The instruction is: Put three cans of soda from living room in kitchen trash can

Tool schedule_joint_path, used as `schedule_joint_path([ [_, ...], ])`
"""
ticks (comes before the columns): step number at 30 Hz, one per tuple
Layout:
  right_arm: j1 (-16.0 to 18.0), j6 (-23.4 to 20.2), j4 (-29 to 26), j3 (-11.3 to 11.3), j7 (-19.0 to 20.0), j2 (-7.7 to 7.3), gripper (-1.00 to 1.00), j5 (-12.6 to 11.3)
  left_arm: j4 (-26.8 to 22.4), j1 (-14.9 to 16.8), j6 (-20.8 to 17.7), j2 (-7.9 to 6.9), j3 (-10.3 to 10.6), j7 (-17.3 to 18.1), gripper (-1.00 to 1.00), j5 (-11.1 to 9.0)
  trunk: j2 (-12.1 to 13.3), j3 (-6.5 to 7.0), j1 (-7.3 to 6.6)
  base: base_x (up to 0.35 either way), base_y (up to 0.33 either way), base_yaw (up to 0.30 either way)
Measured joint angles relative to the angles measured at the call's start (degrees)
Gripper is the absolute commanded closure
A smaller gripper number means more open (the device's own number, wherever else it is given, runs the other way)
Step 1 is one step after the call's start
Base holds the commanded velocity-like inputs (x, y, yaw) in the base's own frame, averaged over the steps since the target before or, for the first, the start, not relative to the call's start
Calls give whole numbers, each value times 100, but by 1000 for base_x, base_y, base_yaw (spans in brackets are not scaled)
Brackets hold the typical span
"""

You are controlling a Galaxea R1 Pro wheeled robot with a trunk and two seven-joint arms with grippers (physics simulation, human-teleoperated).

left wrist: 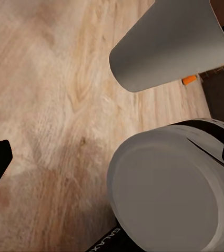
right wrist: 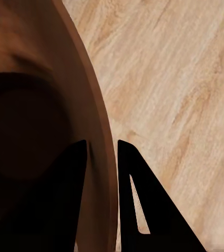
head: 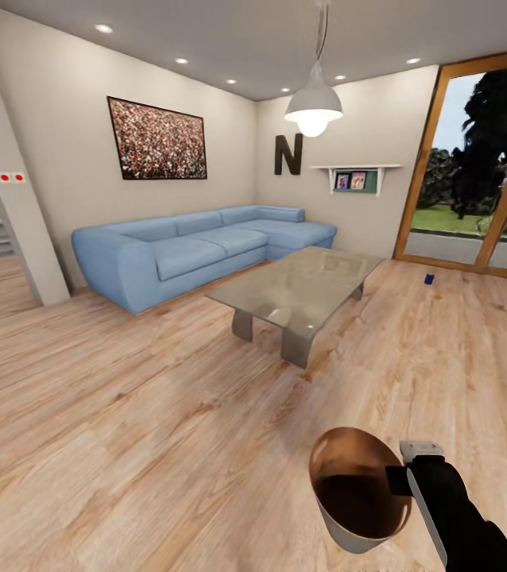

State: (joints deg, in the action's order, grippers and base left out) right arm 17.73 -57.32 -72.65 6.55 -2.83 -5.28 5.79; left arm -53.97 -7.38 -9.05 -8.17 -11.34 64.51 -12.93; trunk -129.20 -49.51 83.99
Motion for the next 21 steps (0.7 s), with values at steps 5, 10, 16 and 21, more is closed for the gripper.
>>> schedule_joint_path([
  [5,0,3,7,-10,2,5,100,-102,0,0,0,0,0,0,-100,-4,0,2,0,0,0,-49],
  [10,0,-1,13,-14,2,4,100,-52,0,0,0,0,0,0,-100,-4,0,3,0,0,0,-181],
  [16,0,0,15,-13,2,7,100,-66,0,0,0,0,0,0,-100,-3,0,3,0,0,0,-245],
  [21,0,0,16,-12,2,9,100,-70,0,-2,0,0,0,0,-100,-3,0,3,0,0,0,-261],
])
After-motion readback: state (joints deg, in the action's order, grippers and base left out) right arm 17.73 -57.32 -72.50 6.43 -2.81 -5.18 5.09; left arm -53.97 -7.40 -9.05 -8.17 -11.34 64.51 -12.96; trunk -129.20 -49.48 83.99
